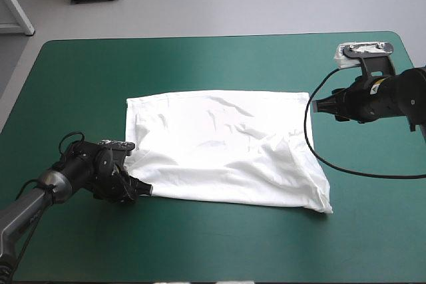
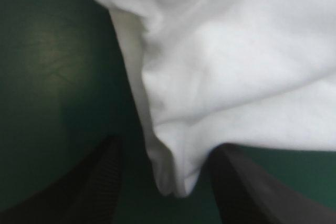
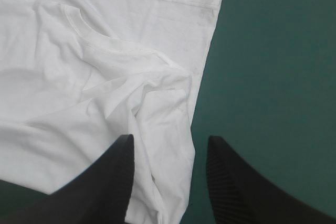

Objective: Fold the cloth

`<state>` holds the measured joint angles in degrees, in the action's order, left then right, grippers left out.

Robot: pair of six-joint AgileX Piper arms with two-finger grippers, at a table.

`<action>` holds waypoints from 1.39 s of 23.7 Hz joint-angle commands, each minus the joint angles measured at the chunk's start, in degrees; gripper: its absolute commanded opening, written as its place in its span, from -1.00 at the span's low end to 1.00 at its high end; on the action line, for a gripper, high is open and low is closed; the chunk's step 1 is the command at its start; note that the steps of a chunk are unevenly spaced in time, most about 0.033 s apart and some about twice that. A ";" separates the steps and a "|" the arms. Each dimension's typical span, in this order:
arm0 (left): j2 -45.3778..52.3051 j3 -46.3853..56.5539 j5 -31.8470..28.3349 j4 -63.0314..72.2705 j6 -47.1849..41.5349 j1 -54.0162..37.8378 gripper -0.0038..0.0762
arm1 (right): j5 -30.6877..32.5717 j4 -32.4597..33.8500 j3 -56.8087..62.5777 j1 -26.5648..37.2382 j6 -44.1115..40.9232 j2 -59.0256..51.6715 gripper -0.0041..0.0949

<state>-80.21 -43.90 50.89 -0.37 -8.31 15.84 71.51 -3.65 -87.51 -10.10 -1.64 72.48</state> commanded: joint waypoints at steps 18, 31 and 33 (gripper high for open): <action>-4.61 -0.57 -3.07 -0.16 -0.59 0.06 -0.96 | -13.39 -5.55 38.51 0.01 -0.58 -0.41 0.12; -4.61 -0.57 -3.30 1.92 0.03 0.06 -0.96 | -20.37 -7.30 47.93 0.01 -0.82 -0.41 0.10; -4.61 -0.57 -3.30 2.61 0.03 0.06 -0.96 | -20.37 -8.34 48.90 -0.99 -0.69 -0.41 -0.07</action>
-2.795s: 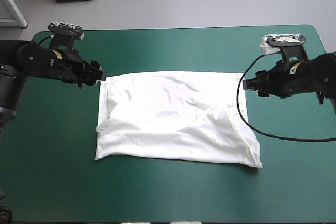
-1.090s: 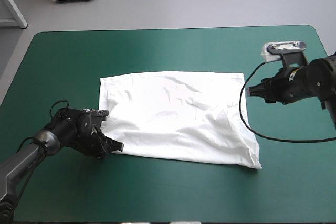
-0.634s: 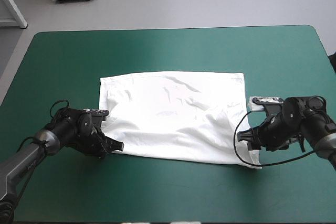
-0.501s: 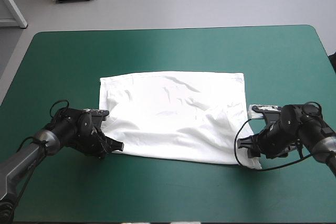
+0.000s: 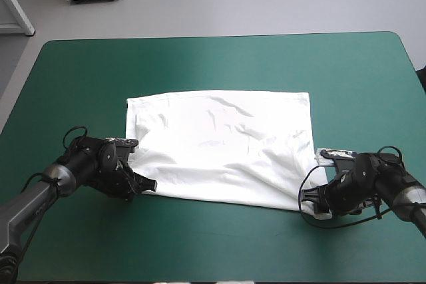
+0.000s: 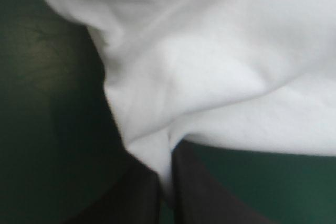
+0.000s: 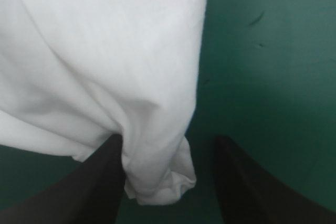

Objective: Fold the cloth

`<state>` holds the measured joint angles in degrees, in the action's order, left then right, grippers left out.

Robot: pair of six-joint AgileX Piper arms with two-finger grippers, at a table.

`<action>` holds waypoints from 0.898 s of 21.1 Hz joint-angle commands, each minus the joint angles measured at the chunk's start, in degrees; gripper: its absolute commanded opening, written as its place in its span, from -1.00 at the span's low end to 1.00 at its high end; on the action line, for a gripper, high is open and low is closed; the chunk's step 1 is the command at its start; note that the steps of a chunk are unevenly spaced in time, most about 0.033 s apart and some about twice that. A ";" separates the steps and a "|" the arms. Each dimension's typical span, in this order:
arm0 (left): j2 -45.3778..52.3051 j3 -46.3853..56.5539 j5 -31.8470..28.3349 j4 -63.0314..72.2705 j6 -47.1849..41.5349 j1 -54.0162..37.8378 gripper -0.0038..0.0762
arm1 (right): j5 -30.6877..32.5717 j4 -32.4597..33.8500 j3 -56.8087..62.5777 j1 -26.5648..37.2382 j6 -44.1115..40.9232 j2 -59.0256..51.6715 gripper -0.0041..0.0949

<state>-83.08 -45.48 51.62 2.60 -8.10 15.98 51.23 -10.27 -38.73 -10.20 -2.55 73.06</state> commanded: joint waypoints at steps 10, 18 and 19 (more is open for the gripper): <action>-1.06 -4.63 2.50 -0.36 2.94 -0.08 -0.96 | 4.52 1.82 -7.28 -9.04 -4.06 2.84 -0.94; 1.77 -25.40 12.66 -0.75 7.28 -0.08 -0.96 | 12.43 12.12 -31.33 -8.94 -4.86 1.88 -0.94; 1.77 -27.36 12.54 -0.75 7.28 -0.08 -0.96 | 12.31 12.38 -33.15 -8.94 -4.86 1.88 -0.94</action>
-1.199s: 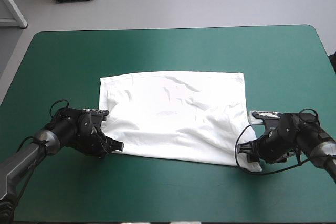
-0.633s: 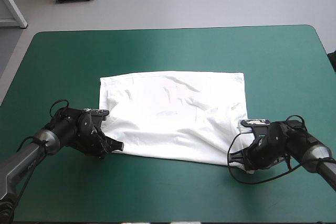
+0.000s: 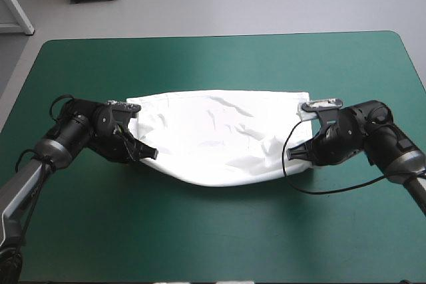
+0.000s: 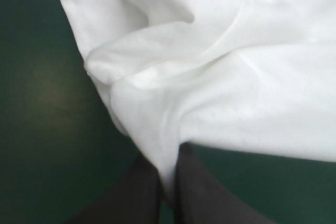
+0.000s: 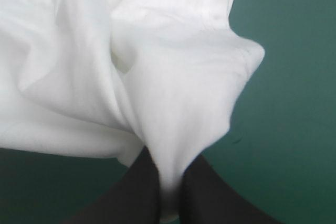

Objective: Fold the cloth

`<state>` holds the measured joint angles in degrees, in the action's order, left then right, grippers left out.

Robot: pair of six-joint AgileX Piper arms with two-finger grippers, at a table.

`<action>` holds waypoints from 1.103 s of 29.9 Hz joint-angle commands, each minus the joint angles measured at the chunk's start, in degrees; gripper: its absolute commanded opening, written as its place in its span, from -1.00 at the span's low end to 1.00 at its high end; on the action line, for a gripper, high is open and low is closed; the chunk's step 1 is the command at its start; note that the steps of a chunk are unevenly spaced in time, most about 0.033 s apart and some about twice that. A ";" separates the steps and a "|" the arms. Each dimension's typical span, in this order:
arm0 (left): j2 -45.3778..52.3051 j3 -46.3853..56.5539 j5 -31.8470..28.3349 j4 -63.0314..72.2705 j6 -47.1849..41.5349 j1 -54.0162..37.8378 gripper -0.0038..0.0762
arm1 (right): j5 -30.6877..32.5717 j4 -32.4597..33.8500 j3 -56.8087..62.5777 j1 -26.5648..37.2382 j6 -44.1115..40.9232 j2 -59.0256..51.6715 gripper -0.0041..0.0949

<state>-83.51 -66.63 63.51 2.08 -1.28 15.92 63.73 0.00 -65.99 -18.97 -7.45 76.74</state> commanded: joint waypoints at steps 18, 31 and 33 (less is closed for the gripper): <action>-6.87 -21.32 -18.06 -12.42 -5.58 -0.12 -0.96 | -20.54 10.29 -20.07 1.37 -3.26 10.78 -0.94; -23.27 -32.36 -18.67 -14.19 -5.86 -0.12 -0.96 | -18.39 6.58 -35.00 7.94 0.22 28.24 -0.94; -25.13 -33.35 -18.56 -14.04 -6.19 -0.60 -0.96 | -18.77 6.42 -36.23 8.37 0.22 30.04 -0.94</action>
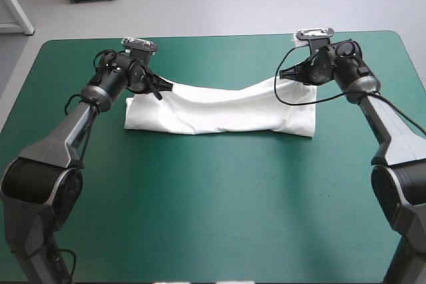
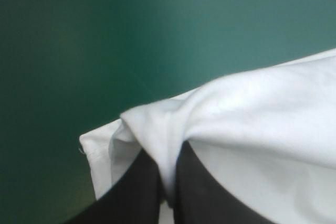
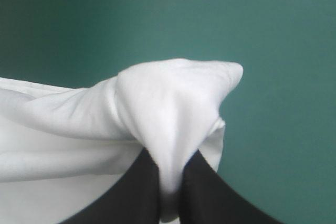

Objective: Fold the cloth

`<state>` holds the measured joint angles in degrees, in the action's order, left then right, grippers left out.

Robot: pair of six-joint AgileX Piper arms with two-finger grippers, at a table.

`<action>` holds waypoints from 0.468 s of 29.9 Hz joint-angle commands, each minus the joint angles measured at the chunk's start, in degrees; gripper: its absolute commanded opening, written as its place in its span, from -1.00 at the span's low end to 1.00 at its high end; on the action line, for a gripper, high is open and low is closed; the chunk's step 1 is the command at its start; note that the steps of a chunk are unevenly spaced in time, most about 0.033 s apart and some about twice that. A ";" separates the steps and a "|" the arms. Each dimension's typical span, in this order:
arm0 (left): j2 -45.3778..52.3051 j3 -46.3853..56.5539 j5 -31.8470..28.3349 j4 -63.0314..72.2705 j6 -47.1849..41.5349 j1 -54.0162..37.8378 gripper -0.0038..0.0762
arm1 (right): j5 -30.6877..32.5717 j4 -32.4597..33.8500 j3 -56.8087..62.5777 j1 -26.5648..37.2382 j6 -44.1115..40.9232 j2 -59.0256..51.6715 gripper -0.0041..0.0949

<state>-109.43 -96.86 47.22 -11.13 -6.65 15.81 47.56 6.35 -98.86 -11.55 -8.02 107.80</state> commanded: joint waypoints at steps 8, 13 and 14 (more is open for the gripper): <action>-3.64 -3.69 -2.24 -0.56 -3.52 -3.67 -0.96 | -3.13 -2.10 -5.94 1.50 1.10 4.37 -0.94; -4.80 -3.69 -4.02 -0.57 -3.28 -4.51 -0.96 | -2.51 -2.51 -5.94 1.50 1.00 5.92 -0.94; -4.80 -3.69 -4.45 -0.57 -3.38 -4.51 -0.95 | -2.23 -2.51 -5.83 1.50 1.00 6.04 -0.94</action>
<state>-117.30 -98.61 46.02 -10.84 -9.52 11.63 47.06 3.69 -102.85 -10.62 -7.57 116.78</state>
